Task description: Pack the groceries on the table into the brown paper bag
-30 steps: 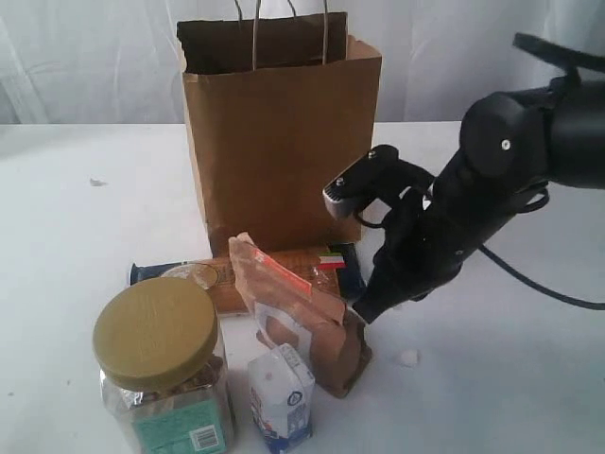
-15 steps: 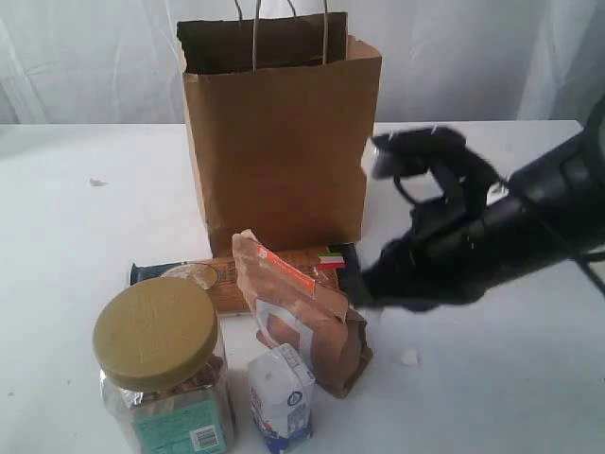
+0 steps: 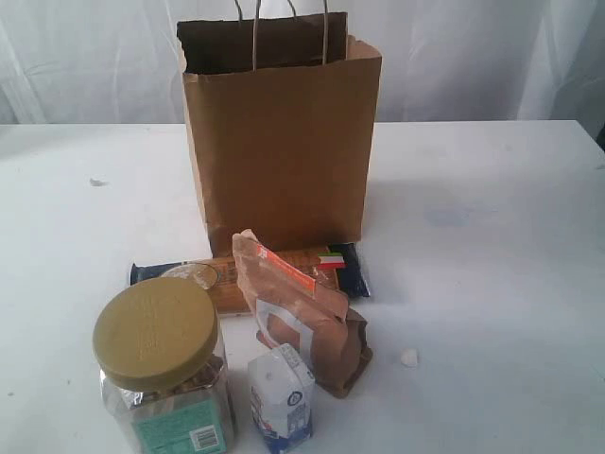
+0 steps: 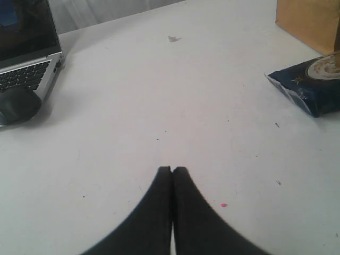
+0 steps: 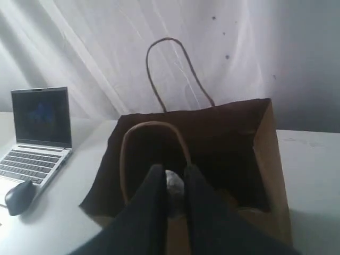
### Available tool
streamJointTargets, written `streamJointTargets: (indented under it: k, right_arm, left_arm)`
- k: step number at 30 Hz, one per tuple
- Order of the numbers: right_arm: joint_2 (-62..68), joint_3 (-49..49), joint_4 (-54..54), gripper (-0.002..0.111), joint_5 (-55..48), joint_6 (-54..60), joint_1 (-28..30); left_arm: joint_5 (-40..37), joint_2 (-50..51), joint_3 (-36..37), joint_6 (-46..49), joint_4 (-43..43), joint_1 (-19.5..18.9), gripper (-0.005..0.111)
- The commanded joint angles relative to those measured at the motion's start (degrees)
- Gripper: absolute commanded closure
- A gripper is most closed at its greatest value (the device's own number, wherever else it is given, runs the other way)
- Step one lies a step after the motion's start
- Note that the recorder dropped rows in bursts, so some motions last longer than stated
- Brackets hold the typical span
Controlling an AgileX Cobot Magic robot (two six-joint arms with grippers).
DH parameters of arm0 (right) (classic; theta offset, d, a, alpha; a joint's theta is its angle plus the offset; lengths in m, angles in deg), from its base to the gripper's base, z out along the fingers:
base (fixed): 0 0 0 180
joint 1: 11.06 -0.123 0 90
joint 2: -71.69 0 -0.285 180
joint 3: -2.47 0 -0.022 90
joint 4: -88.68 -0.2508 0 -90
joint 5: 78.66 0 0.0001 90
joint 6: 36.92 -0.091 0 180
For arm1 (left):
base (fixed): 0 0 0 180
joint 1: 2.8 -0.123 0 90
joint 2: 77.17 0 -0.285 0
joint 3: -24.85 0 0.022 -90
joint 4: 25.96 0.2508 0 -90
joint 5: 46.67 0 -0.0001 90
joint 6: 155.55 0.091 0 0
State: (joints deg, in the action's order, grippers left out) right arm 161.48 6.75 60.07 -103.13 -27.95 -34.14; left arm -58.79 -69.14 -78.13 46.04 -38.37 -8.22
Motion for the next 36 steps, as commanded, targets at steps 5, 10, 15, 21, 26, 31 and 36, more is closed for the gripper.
streamJointTargets:
  k: [5,10,15,21,26,31,36]
  right_arm:
    - [9.29,3.89,0.01,0.108,8.93,0.13,0.79]
    - [12.45,3.89,0.1,0.108,10.49,0.13,0.79]
    - [14.28,3.89,0.2,0.108,14.35,0.23,0.79]
    - [14.68,3.89,0.2,0.103,15.13,2.98,0.79]
    - [14.68,3.89,0.2,0.086,14.04,2.98,0.79]
    - [14.68,3.89,0.2,0.079,11.79,2.98,0.79]
    - [14.68,3.89,0.2,0.079,8.34,2.98,0.79]
  left_arm:
    - [0.14,-0.24,0.2,-0.11,-0.15,-0.12,0.107]
    - [0.14,-0.24,0.2,-0.11,-0.15,-0.12,0.107]
    - [0.14,-0.24,0.2,-0.11,-0.15,-0.12,0.107]
    - [0.14,-0.24,0.2,-0.11,-0.15,-0.12,0.107]
    - [0.14,-0.24,0.2,-0.11,-0.15,-0.12,0.107]
    - [0.14,-0.24,0.2,-0.11,-0.15,-0.12,0.107]
    - [0.14,-0.24,0.2,-0.11,-0.15,-0.12,0.107]
